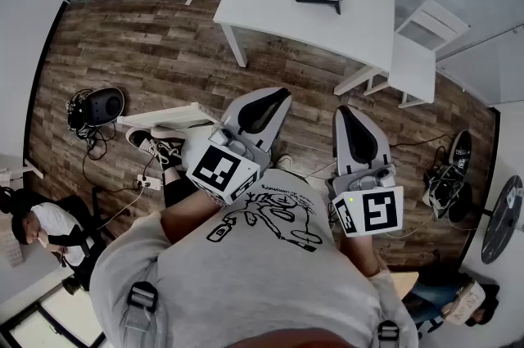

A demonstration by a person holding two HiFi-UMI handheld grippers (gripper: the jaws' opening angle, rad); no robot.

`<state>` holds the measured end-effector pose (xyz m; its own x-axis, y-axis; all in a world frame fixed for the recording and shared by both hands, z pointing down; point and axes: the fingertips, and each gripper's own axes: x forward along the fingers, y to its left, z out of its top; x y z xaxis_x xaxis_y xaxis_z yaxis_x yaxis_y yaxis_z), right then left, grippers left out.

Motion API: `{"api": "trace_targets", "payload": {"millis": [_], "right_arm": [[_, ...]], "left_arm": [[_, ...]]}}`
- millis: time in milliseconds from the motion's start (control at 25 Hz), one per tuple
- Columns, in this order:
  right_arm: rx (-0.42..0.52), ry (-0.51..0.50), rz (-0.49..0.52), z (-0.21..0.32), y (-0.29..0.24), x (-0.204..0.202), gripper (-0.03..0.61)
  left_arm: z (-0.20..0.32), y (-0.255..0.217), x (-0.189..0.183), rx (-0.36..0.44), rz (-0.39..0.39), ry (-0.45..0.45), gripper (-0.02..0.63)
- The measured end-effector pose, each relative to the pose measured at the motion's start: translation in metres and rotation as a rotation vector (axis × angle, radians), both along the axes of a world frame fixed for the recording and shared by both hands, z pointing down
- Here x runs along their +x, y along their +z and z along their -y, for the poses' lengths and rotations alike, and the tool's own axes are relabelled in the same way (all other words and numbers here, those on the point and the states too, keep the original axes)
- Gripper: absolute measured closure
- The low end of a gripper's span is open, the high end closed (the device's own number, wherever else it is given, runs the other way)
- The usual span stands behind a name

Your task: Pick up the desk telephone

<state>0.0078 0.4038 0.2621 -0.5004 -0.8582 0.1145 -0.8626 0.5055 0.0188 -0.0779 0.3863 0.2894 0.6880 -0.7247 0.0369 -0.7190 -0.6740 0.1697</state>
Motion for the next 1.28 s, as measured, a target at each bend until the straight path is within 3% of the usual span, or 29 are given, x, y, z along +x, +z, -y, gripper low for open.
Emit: {"api": "trace_targets", "payload": {"millis": [760,1040,1280], "right_arm": [[-0.009,0.038,0.054,0.04,0.005,-0.041,0.569],[-0.01,0.036,0.067,0.073,0.012,-0.029,0.569],[-0.009,0.037,0.071,0.116,0.015,0.002,0.569]], "left_arm": [[0.035,0.015,-0.054,-0.044,-0.009,-0.004,0.595],[0.066,0.023,-0.045,-0.053,-0.003,-0.015,0.595],[0.109,0.025,-0.014,-0.055,0.011,-0.009,0.595]]}}
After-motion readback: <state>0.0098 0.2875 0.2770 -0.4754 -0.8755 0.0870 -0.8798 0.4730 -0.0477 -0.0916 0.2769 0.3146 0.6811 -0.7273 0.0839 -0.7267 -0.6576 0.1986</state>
